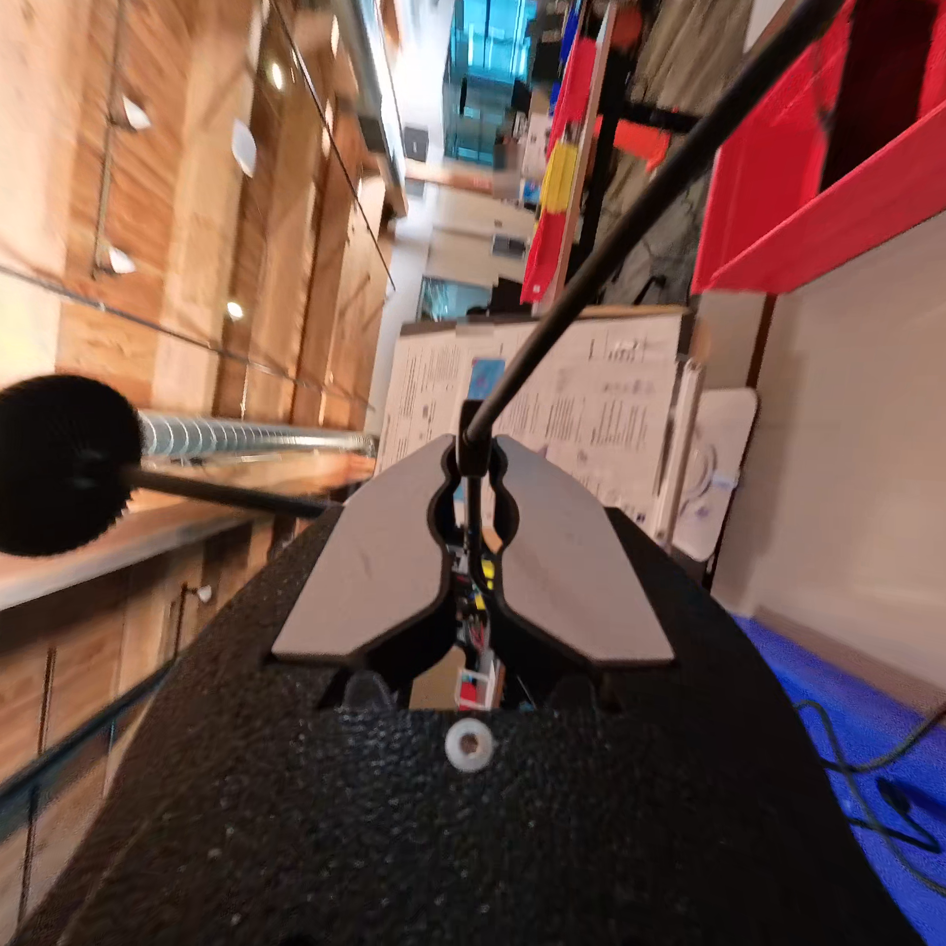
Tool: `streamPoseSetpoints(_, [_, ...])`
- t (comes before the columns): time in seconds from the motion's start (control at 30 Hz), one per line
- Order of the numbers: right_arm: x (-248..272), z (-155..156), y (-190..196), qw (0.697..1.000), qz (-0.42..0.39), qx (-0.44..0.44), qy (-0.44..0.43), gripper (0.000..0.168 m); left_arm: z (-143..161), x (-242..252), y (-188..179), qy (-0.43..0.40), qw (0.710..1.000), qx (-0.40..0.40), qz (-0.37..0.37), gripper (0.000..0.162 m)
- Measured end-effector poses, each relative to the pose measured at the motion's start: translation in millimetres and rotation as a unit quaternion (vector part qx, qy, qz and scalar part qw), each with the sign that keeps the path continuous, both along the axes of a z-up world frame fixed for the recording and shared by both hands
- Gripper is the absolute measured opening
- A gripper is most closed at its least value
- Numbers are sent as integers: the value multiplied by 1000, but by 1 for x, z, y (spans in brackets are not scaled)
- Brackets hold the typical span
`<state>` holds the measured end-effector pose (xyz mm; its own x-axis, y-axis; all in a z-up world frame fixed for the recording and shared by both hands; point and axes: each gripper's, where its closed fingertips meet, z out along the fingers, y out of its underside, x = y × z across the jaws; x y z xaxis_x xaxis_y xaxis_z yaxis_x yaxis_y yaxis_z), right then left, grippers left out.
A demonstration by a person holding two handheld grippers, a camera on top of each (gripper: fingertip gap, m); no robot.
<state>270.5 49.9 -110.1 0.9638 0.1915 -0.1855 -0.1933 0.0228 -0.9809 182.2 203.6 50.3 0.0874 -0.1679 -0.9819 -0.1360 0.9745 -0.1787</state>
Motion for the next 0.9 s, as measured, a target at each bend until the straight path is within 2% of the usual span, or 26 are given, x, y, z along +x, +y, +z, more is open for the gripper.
streamPoseSetpoints(0.13, [14,26,-14,995,-38,65,63,51,-52,2,-64,19,996,45,-69,10])
streamPoseSetpoints(0.27, [18,4,-9,996,-44,0,75,64,-107,2,-106,37,990,90,-100,10])
streamPoseSetpoints(0.37, [6,-2,-5,992,-2,-14,129,66,-135,4,-131,37,984,130,-115,10])
streamPoseSetpoints(0.47, [-17,5,-5,980,60,-4,188,64,-145,5,-152,23,979,158,-130,10])
streamPoseSetpoints(0.6, [-53,11,-11,965,140,-6,220,63,-142,2,-170,1,972,184,-148,10])
streamPoseSetpoints(0.73, [-72,16,-15,944,180,23,276,54,-147,-2,-181,-8,968,194,-162,10])
streamPoseSetpoints(0.8, [-74,18,-17,930,199,39,307,43,-154,-3,-182,-9,966,205,-160,10])
streamPoseSetpoints(0.9, [-68,2,-13,932,190,17,309,18,-164,-4,-183,-7,964,209,-167,10])
